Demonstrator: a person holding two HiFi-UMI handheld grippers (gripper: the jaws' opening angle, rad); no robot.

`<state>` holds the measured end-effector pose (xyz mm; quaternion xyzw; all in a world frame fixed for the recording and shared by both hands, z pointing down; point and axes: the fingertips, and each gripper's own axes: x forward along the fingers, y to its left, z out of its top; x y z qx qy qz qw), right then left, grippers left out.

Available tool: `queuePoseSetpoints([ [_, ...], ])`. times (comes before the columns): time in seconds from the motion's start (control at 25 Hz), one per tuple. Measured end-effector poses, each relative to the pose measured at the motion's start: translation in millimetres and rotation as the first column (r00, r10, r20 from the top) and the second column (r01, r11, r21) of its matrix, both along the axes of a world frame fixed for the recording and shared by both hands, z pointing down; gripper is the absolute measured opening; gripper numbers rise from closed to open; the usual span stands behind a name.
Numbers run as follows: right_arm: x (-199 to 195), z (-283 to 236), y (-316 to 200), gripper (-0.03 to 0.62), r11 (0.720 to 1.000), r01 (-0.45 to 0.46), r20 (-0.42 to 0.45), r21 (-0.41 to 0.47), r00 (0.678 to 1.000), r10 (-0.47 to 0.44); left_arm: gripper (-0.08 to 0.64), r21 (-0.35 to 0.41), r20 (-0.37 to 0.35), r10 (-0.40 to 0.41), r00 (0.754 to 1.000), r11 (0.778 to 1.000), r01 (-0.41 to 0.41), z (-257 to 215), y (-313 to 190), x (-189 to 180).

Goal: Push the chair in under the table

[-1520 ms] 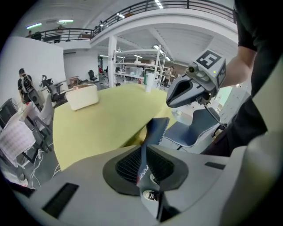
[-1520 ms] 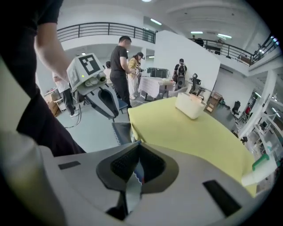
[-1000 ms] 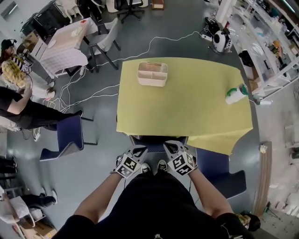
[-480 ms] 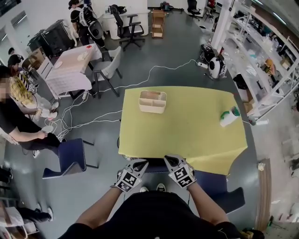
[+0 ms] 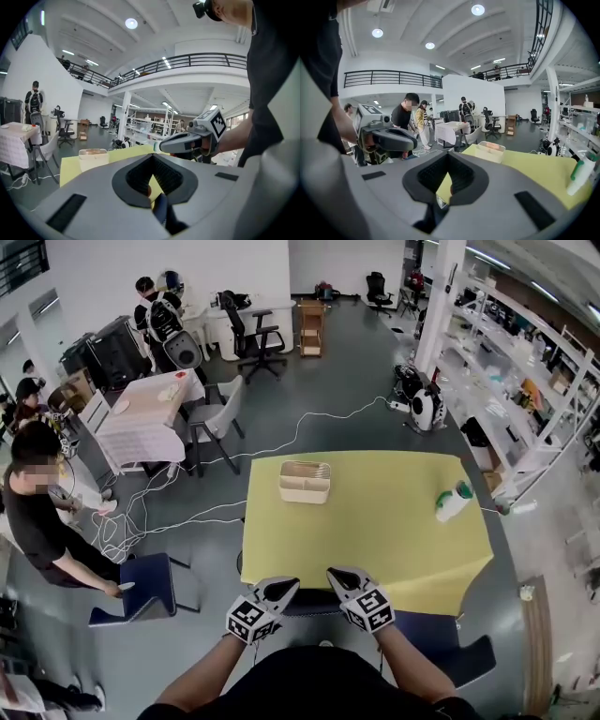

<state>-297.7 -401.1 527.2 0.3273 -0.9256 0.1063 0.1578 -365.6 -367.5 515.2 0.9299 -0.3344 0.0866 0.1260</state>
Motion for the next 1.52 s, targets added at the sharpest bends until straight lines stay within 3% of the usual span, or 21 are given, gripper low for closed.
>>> queuePoseSetpoints([
  [0.12,-3,-18,7,0.014,1.000,-0.001,0.069,0.015,0.998,0.000,0.008,0.003,-0.059,-0.013,0.998,1.000,0.013,-14,3,-3],
  [0.28,-2,-27,12,0.014,1.000,-0.022,0.124,-0.016,0.992,0.024,0.008,0.009,-0.075,-0.004,0.997,1.000,0.005,-21,11,-4],
  [0.68,-9,-33,17,0.014,0.999,-0.045,0.103,-0.027,0.994,0.047,0.008,0.027,-0.124,0.018,0.992,1.000,-0.015,-35,15,-6],
  [1.52,-21,-23,50,0.014,0.992,-0.115,0.080,-0.059,0.990,0.120,0.006,0.003,-0.158,0.029,0.987,1.000,-0.029,-26,45,-27],
])
